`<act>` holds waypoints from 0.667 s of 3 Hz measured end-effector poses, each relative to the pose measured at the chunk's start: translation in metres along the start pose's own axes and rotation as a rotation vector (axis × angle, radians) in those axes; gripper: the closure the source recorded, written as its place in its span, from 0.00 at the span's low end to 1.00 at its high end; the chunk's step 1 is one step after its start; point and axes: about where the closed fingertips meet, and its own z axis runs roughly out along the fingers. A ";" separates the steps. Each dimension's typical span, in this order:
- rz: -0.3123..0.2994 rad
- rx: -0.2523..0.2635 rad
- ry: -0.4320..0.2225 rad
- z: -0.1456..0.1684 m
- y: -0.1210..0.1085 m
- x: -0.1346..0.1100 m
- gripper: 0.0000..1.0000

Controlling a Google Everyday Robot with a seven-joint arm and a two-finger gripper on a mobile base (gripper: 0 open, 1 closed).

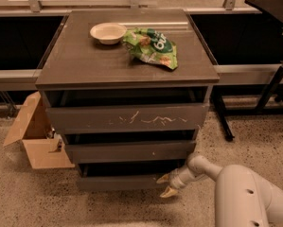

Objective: Close bottom drawer

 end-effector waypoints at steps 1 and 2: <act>0.015 0.032 -0.005 -0.005 0.005 0.002 0.07; 0.023 0.047 -0.009 -0.008 0.008 0.002 0.00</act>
Offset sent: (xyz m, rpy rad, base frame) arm -0.0067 -0.0151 0.0108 0.0144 -0.0351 -0.0724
